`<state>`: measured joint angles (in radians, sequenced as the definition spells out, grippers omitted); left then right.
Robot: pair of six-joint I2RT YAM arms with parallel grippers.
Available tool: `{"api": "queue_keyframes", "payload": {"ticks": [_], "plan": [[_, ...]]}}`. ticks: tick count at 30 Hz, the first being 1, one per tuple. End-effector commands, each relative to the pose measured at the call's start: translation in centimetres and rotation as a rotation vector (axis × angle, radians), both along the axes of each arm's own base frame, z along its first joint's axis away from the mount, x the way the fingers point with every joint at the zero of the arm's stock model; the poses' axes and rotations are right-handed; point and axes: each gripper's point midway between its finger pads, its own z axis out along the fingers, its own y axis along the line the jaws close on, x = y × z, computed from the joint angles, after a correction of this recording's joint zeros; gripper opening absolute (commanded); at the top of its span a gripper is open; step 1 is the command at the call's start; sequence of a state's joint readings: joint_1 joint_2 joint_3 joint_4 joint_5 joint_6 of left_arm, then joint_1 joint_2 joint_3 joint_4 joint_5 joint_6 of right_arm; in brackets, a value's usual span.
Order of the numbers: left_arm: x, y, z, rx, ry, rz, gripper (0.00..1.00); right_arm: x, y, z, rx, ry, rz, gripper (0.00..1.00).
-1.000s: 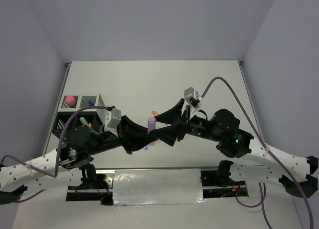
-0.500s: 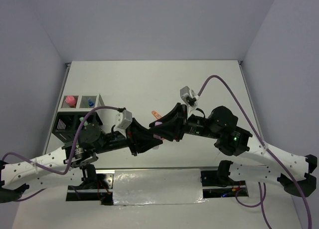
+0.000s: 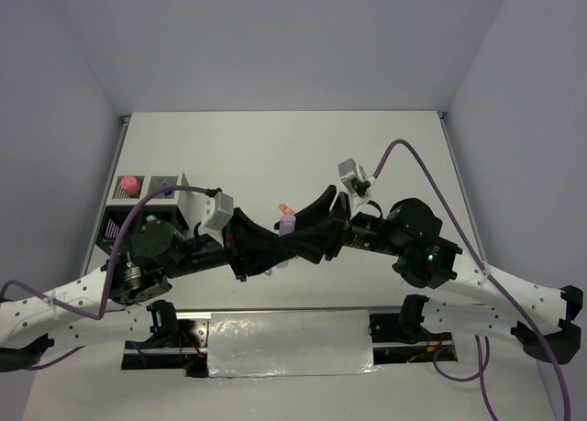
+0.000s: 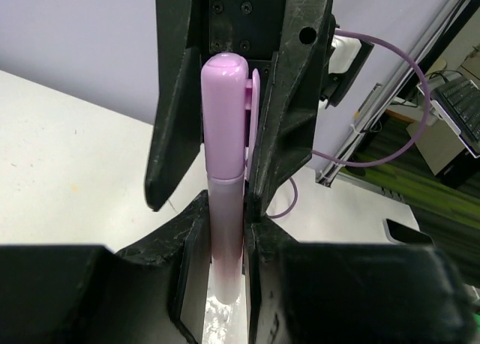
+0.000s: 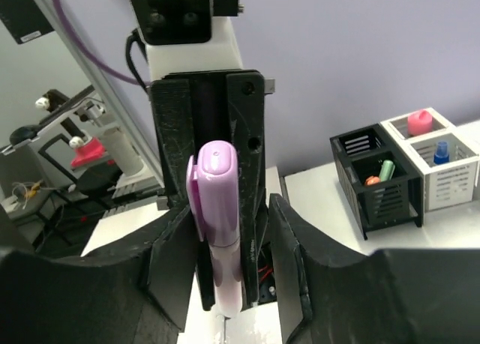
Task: Sort the stationery into containers
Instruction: Close the pen cap on the pen.
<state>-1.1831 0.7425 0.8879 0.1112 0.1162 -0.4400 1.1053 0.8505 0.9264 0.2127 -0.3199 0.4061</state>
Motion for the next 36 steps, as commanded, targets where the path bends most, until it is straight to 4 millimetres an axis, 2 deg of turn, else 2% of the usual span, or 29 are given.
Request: {"api": "queue_keyframes", "payload": {"ticks": [1, 3, 6, 7, 10, 13, 14, 16, 21, 24, 27, 34, 36], "plan": [[-0.3, 1.0, 5.0, -0.137, -0.083, 0.009, 0.0, -0.7, -0.3, 0.1, 0.011, -0.021, 0.029, 0.47], [-0.3, 1.0, 5.0, -0.141, -0.082, 0.006, 0.0, -0.8, -0.4, 0.1, 0.012, -0.022, 0.032, 0.45], [-0.5, 0.9, 5.1, -0.146, -0.085, -0.003, 0.0, -0.9, -0.5, 0.2, 0.018, -0.025, 0.032, 0.18], [-0.4, 0.9, 5.2, -0.146, -0.083, 0.0, 0.0, -0.9, -0.6, 0.2, 0.019, -0.024, 0.035, 0.03], [-0.1, 0.8, 5.3, -0.147, -0.076, 0.012, 0.01, -1.0, -0.7, 0.3, 0.027, -0.022, 0.034, 0.0], [0.0, 0.8, 5.3, -0.152, -0.069, 0.023, 0.2, -1.0, -0.9, 0.6, 0.046, -0.025, 0.033, 0.0], [0.1, 0.8, 5.2, -0.152, -0.068, 0.022, 0.38, -1.0, -1.1, 0.8, 0.055, -0.027, 0.026, 0.0], [-0.1, 0.6, 5.0, -0.146, -0.068, 0.012, 0.53, -0.9, -1.3, 1.1, 0.061, -0.03, 0.016, 0.0], [-0.1, 0.3, 3.8, -0.128, -0.056, 0.001, 0.55, -0.9, -2.0, 2.0, 0.083, -0.045, -0.004, 0.0], [-0.3, 0.1, 3.3, -0.119, -0.055, -0.009, 0.5, -0.8, -2.2, 2.2, 0.091, -0.047, -0.014, 0.0], [0.0, -0.1, 2.7, -0.101, -0.05, -0.004, 0.5, -0.6, -2.3, 2.3, 0.093, -0.047, -0.029, 0.0], [-0.2, -0.9, 1.5, -0.072, -0.038, -0.026, 0.38, -0.9, -2.2, 3.0, 0.1, -0.057, -0.009, 0.0], [-0.3, -1.0, 1.4, -0.072, -0.039, -0.036, 0.3, -1.0, -2.1, 2.9, 0.096, -0.057, -0.004, 0.0]]}}
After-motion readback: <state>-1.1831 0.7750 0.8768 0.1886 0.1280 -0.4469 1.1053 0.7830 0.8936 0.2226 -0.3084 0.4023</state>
